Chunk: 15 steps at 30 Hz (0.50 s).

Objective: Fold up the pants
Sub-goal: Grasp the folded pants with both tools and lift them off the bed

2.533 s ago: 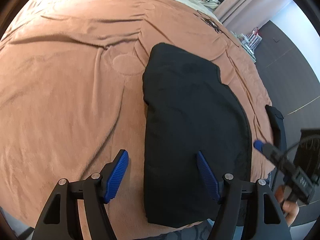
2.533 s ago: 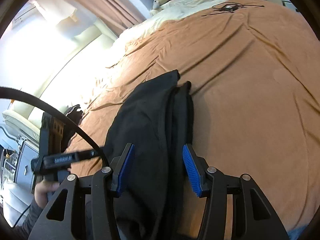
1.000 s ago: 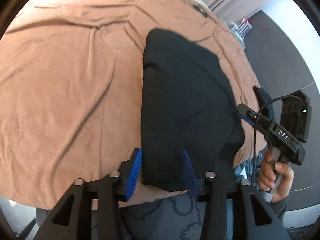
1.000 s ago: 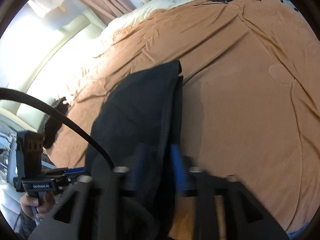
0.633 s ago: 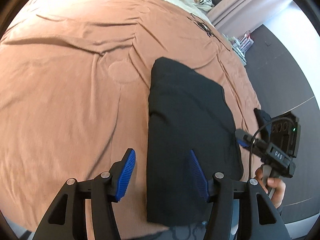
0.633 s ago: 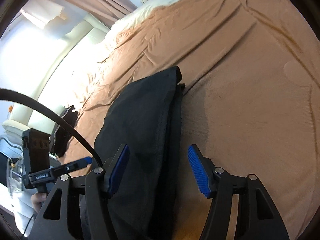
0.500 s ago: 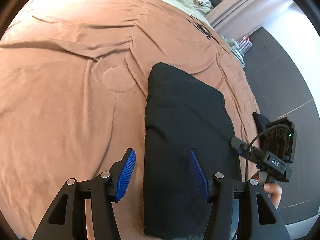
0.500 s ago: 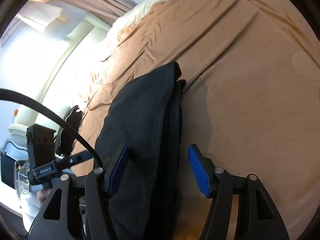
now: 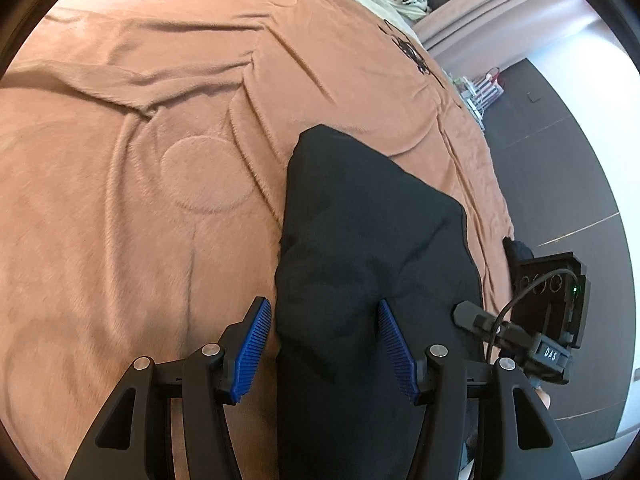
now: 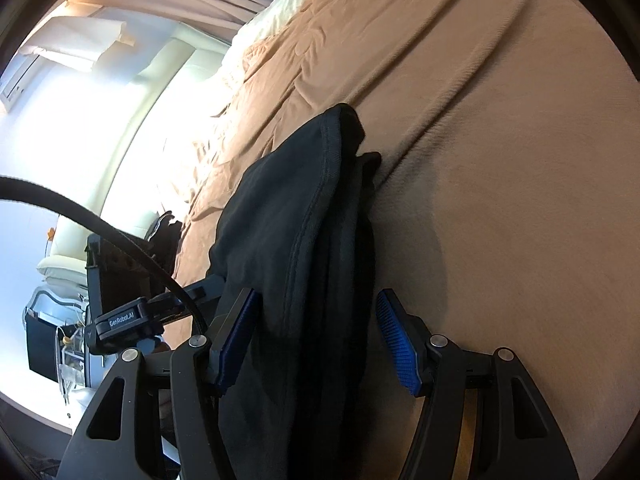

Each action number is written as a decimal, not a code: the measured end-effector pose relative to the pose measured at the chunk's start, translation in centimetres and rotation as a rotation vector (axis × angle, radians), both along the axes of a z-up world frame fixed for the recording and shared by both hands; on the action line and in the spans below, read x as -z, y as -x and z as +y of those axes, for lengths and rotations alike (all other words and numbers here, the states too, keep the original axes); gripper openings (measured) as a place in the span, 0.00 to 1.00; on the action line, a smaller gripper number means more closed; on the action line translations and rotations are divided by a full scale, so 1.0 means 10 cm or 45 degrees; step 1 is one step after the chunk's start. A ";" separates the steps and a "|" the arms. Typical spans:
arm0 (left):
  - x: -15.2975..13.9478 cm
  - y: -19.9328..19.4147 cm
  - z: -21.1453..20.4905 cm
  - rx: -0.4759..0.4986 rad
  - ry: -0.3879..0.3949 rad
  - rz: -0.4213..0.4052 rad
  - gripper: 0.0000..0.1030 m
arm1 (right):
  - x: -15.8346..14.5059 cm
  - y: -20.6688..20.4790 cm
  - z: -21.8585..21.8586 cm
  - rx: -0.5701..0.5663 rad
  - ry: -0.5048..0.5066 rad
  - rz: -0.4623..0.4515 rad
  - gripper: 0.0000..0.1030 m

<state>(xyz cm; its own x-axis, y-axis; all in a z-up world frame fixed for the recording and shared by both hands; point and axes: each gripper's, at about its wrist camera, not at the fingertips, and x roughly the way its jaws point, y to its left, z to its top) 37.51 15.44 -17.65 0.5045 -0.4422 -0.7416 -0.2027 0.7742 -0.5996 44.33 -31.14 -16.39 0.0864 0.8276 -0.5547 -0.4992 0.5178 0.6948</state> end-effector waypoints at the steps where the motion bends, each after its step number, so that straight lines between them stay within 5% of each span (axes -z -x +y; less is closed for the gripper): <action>1: 0.01 -0.03 0.00 0.004 0.010 -0.004 0.57 | 0.00 -0.01 0.02 -0.003 0.003 0.000 0.58; 4: 0.05 -0.12 -0.01 0.009 0.044 -0.007 0.57 | 0.02 -0.07 0.05 -0.005 0.004 0.009 0.58; 6: 0.07 -0.18 -0.02 0.005 0.055 -0.010 0.55 | 0.02 -0.06 0.07 -0.003 -0.001 0.016 0.49; 10: 0.06 -0.23 -0.06 0.019 0.050 -0.009 0.23 | 0.00 -0.06 0.09 0.005 0.012 0.013 0.29; 15: -0.14 -0.15 -0.12 0.039 0.030 -0.068 0.13 | -0.21 0.15 0.09 0.004 0.027 -0.126 0.20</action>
